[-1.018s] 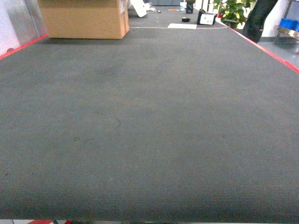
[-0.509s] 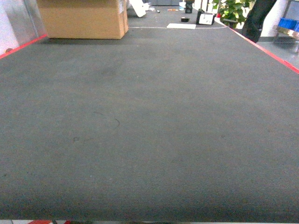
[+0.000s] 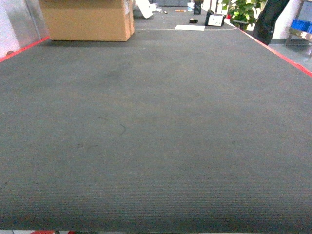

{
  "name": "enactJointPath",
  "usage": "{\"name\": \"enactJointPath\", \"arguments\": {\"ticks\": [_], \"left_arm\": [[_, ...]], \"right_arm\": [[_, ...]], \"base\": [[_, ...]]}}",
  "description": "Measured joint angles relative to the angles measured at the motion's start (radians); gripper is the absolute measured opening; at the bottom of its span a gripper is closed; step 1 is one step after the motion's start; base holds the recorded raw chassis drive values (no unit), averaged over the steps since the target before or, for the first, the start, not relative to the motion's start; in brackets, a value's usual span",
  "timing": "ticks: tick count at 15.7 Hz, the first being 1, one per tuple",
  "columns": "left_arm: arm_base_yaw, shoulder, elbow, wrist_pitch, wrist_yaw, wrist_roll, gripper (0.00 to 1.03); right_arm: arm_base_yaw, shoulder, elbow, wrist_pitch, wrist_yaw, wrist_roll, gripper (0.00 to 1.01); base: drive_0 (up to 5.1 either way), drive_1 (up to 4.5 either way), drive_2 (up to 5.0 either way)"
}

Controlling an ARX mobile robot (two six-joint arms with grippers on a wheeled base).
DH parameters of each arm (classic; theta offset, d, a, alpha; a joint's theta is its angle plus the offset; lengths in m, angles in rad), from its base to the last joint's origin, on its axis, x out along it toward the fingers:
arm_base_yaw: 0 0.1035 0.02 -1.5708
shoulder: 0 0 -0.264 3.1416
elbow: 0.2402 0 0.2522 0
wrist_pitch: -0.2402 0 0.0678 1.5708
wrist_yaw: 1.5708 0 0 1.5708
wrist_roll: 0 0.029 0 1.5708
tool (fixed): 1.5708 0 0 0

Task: Sort blue parts and orange caps into right shelf containers

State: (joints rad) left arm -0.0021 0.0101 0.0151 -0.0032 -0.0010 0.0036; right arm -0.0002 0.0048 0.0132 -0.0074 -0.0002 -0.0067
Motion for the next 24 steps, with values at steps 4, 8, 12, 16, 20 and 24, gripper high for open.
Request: {"name": "enactJointPath", "arguments": {"ticks": [4,8,12,16,20,24], "left_arm": [[0.0,0.0,0.0,-0.004,0.001,0.0,0.44],[0.0,0.0,0.0,-0.004,0.001,0.0,0.44],[0.002,0.0,0.0,-0.004,0.001,0.0,0.44],[0.002,0.0,0.0,-0.004,0.0,0.0,0.44],[0.002,0.0,0.0,-0.004,0.0,0.0,0.44],[0.002,0.0,0.0,-0.004,0.0,0.0,0.44]], "right_arm": [[0.0,0.0,0.0,0.001,0.0,0.0,0.45],[0.0,0.0,0.0,0.001,0.0,0.0,0.45],[0.0,0.0,0.0,0.001,0.0,0.0,0.45],[0.0,0.0,0.0,0.001,0.0,0.0,0.45],[0.0,0.0,0.0,0.002,0.0,0.0,0.45],[0.0,0.0,0.0,0.001,0.0,0.0,0.45]], "base": [[0.0,0.0,0.0],[-0.2,-0.16,-0.2],[-1.8,-1.8,-1.8],[-1.8,-1.81,-1.8],[-1.8,-1.81,-1.8],[-1.8,-1.81,-1.8]]}}
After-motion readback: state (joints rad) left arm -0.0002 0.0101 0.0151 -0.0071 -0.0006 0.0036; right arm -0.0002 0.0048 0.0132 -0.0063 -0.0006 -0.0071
